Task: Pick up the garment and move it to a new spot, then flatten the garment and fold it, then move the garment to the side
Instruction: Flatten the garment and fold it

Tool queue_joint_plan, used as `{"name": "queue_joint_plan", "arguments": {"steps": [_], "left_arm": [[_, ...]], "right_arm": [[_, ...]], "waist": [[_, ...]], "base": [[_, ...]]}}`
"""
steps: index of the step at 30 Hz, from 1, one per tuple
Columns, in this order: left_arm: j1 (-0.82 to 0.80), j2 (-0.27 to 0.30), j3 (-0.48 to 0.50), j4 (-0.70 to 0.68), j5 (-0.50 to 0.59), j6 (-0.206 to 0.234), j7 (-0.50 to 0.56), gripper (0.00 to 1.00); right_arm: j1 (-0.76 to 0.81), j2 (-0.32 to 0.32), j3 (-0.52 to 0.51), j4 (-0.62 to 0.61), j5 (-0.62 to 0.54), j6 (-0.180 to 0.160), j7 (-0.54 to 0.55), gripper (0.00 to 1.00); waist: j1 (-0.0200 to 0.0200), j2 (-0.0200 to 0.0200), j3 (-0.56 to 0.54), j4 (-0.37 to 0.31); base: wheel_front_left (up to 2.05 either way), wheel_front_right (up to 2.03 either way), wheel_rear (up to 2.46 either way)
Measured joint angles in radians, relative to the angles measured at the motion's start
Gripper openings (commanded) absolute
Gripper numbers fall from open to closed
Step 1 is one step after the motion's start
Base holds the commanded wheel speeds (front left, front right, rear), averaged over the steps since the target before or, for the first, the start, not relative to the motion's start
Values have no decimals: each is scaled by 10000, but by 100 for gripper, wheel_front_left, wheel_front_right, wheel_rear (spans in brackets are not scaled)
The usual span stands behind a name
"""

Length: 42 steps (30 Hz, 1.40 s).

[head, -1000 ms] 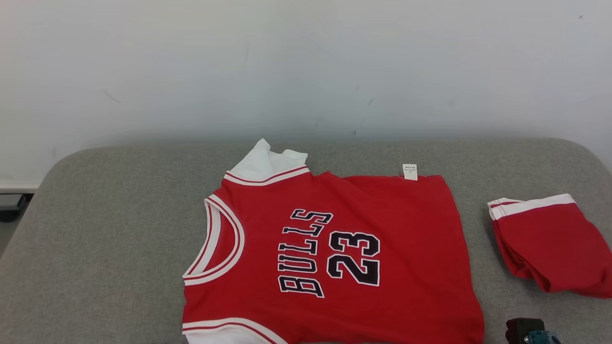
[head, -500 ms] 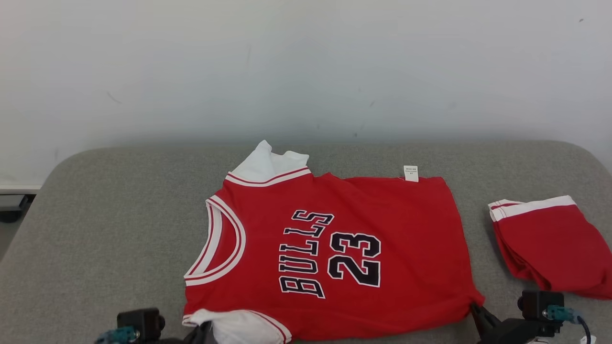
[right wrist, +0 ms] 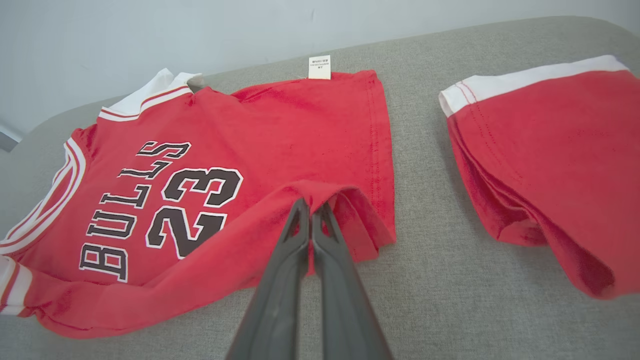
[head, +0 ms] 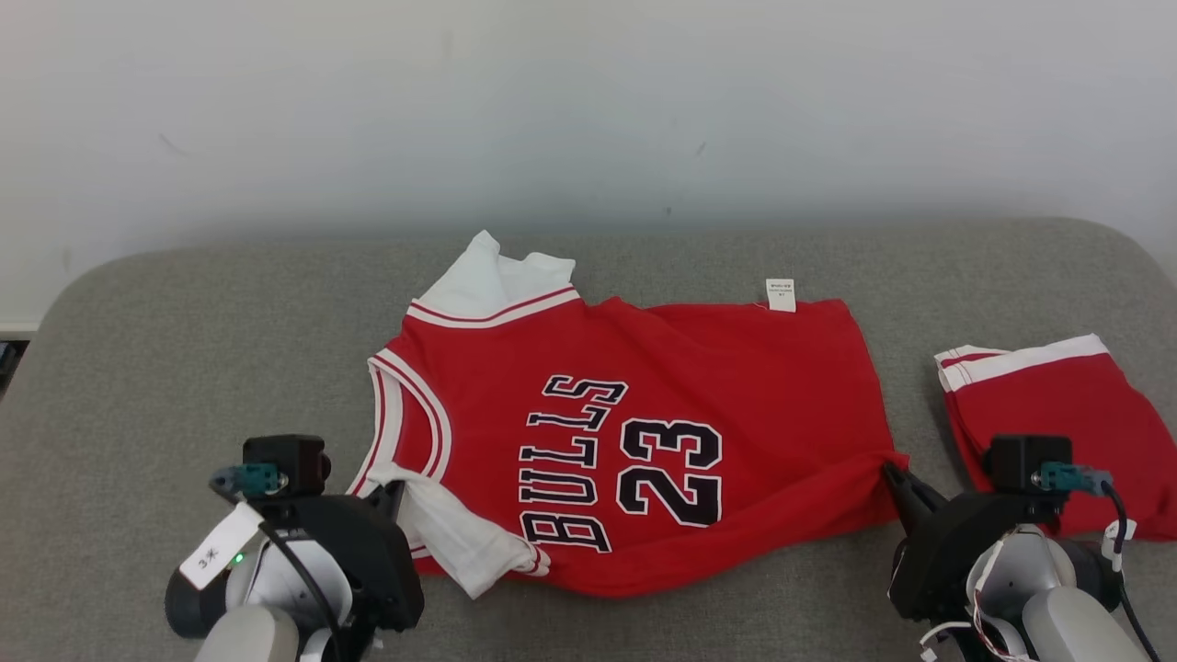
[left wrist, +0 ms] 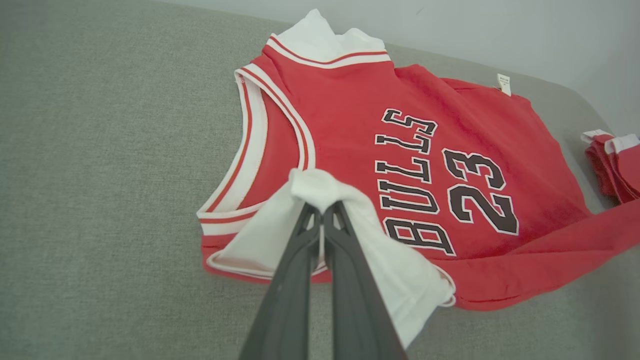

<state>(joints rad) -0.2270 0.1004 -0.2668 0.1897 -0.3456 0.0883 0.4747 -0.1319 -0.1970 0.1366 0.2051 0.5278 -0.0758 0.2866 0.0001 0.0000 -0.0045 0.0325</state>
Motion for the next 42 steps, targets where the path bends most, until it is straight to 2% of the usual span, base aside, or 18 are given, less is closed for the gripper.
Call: {"name": "queue_joint_plan", "arguments": {"steps": [7,14,21,42], "left_arm": [[-1338,-77,194,780,211,115,102,0],[-2296,-267,253,1756,336,173,75,0],[-3198,-416,142,2541,391,184,-182,0],[-3955,-531,186,4443,709,261,-1060,0]], "right_arm": [[-743,-44,27,558,-2,-8,236,0],[-1645,249,73,1239,79,-36,391,0],[-1859,364,79,1906,86,-104,405,0],[-2708,729,88,3382,69,-169,23,0]], "waist": [[1,0,563,-138],[1,0,1090,-338],[0,1,1302,-471],[-1,1,1142,-681]], "base": [[0,0,0],[0,0,0],[0,0,0],[0,0,0]]}}
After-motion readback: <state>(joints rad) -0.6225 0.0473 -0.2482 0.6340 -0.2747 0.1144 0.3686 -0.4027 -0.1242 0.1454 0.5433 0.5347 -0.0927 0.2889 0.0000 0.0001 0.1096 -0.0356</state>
